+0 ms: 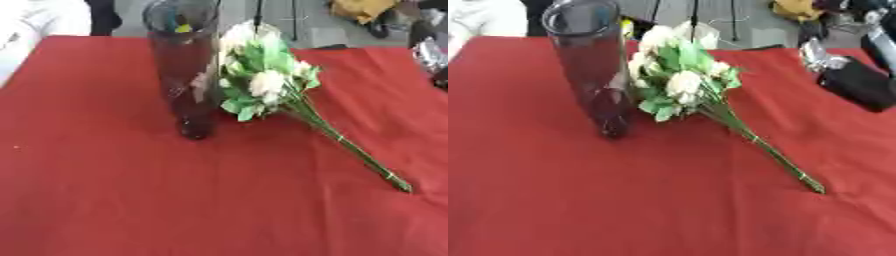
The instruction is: Arrange flowers into the vase.
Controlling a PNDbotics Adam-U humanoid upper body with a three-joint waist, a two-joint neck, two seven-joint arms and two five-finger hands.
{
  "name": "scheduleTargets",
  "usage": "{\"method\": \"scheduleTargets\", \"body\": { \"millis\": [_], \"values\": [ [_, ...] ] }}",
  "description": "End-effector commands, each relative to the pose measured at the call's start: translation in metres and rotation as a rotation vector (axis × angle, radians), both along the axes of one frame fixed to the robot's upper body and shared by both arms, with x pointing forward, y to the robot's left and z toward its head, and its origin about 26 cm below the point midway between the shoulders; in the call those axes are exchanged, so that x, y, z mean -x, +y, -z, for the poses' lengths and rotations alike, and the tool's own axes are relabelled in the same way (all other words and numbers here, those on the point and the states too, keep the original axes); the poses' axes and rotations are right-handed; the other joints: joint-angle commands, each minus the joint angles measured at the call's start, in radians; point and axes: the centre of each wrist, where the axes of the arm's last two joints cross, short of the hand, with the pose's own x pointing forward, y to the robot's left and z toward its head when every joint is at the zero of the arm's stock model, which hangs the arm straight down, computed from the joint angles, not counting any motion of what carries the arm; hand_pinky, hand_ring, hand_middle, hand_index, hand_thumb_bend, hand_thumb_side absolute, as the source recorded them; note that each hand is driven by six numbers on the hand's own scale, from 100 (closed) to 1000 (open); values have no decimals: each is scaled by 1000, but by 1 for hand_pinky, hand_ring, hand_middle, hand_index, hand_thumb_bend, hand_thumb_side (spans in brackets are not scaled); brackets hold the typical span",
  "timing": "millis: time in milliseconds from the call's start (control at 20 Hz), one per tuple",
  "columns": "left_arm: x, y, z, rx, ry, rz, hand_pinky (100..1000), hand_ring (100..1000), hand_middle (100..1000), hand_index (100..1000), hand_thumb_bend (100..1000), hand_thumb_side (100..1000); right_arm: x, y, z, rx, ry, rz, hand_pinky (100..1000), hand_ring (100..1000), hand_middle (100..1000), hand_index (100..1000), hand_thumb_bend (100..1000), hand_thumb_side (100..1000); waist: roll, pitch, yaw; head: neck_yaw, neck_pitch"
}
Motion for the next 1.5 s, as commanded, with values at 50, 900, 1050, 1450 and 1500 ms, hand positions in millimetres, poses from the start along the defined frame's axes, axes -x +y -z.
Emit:
{"method": "scheduleTargets", "body": {
  "millis": [50, 900, 1050, 1450, 1500],
  "values": [
    [3, -2, -9, -22, -27, 13, 845, 938, 958, 967, 100, 1000, 4, 4, -3, 60, 14, 11, 723, 776, 748, 891, 100, 1000, 0, -16, 2, -3, -12],
    [3, -3, -7, -16, -14, 20, 844, 945, 961, 963, 100, 1000, -1, 34, 3, -51, 250, -8, 713, 769, 739, 959, 559, 965, -3, -20, -6, -3, -9],
    [3, -3, -7, -15, -11, 21, 843, 945, 959, 957, 100, 1000, -2, 43, 1, -91, 284, 12, 751, 845, 806, 960, 566, 950, -5, -25, -9, -5, -9],
    [3, -2, -6, -25, 2, 22, 842, 945, 955, 950, 100, 1000, -2, 63, 0, -86, 365, 52, 755, 873, 823, 972, 522, 940, -12, -44, -19, -12, -3],
    [4, -2, -5, -26, 5, 21, 842, 945, 954, 949, 100, 1000, -2, 65, -1, -81, 373, 55, 760, 878, 829, 975, 522, 933, -13, -47, -21, -14, -2]
  ]
}}
